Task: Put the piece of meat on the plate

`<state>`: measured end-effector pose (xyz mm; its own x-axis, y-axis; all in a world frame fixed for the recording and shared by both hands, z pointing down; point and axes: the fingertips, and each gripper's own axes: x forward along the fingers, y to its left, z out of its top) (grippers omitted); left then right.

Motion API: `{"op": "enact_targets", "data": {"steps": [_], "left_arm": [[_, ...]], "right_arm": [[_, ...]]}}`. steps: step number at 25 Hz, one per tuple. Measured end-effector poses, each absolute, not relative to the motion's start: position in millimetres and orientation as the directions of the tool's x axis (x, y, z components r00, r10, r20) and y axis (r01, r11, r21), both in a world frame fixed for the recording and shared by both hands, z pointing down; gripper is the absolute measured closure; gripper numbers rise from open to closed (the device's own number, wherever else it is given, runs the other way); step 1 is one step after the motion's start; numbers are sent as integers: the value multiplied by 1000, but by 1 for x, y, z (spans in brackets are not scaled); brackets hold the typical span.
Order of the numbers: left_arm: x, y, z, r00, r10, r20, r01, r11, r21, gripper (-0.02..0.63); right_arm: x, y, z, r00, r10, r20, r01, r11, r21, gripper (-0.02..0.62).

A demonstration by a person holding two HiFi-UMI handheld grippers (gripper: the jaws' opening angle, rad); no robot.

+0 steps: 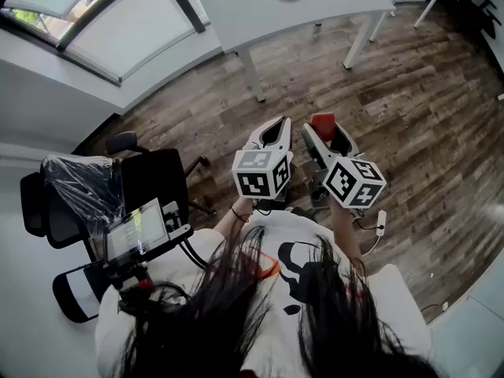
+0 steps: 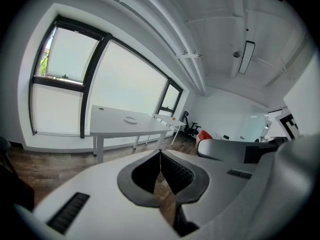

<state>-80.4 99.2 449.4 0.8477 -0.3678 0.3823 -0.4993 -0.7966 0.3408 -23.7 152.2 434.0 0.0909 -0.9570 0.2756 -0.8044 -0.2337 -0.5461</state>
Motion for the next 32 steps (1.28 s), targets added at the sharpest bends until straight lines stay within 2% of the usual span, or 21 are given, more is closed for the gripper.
{"op": "enact_targets", "data": {"steps": [5,14,32], "left_arm": [[-52,34,454,847,-355,394,-499,-787,363,598],[-29,-86,438,834,-424,354,-545,-738,399,597],[25,-144,451,854,-357,379,-499,-770,398,598]], "right_arm": [[4,86,434,66,-955,290,-802,-224,-553,279],[29,-16,431,35,-947,319,-819,-210,-534,279],[90,-74,446,97,-931,351,-780,-290,-555,279]]}}
